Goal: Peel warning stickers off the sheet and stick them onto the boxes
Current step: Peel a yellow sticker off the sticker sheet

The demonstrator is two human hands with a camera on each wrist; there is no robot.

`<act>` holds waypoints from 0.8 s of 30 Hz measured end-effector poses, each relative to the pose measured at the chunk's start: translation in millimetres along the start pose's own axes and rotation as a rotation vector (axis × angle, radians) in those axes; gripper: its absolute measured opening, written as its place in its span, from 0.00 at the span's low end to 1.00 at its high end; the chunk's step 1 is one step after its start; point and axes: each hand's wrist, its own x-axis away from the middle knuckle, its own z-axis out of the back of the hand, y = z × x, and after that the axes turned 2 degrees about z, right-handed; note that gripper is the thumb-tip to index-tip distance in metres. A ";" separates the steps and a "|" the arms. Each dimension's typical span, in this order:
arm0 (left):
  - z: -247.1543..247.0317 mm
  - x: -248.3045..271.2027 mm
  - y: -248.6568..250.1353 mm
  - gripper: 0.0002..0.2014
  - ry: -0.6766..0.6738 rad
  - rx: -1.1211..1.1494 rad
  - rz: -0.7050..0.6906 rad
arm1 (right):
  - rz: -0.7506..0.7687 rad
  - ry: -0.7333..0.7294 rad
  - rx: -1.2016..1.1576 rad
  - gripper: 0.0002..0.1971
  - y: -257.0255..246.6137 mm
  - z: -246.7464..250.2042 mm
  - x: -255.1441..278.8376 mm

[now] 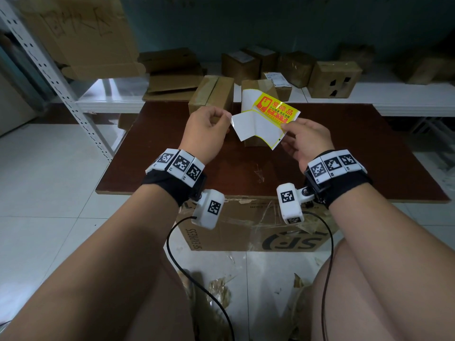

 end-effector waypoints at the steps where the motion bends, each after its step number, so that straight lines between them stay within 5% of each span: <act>1: 0.5 0.0 0.2 0.08 0.002 0.000 0.002 | -0.004 0.003 0.001 0.07 0.4 0.1 -0.5; 24: 2.3 1.0 0.3 0.07 0.000 -0.009 0.001 | -0.089 0.086 -0.057 0.14 3.4 6.6 -16.1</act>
